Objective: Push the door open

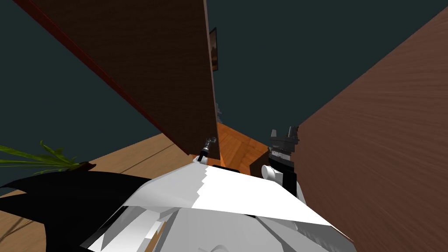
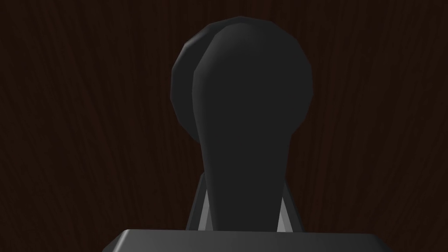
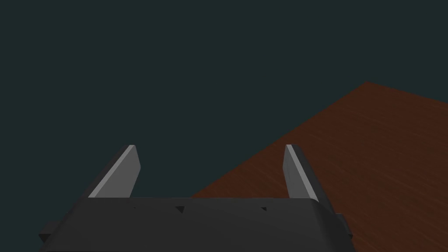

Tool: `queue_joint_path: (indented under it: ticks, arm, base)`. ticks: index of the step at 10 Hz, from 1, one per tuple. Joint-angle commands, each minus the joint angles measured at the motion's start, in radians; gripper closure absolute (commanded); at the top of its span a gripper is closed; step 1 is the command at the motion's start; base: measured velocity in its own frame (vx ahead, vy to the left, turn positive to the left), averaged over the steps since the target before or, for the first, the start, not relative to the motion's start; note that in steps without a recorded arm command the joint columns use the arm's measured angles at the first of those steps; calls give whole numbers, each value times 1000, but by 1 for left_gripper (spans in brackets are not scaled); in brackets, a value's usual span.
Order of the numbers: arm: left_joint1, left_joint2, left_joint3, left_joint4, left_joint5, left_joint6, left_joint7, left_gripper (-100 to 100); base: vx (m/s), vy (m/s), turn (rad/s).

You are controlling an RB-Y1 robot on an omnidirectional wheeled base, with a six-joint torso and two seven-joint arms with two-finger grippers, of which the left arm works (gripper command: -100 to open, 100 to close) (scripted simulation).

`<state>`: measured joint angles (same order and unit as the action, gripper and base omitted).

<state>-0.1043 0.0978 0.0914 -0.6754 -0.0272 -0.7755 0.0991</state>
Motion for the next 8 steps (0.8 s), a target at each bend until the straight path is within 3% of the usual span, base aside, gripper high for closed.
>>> queue_joint_path:
  ticks: [1,8]
  arm:
    - [-8,4,11,2,6,-5,-7,100]
    - [-12,-6,82,-1,42,-3,-66,100]
  base:
    - [169,-37,38]
    - [224,-44,90]
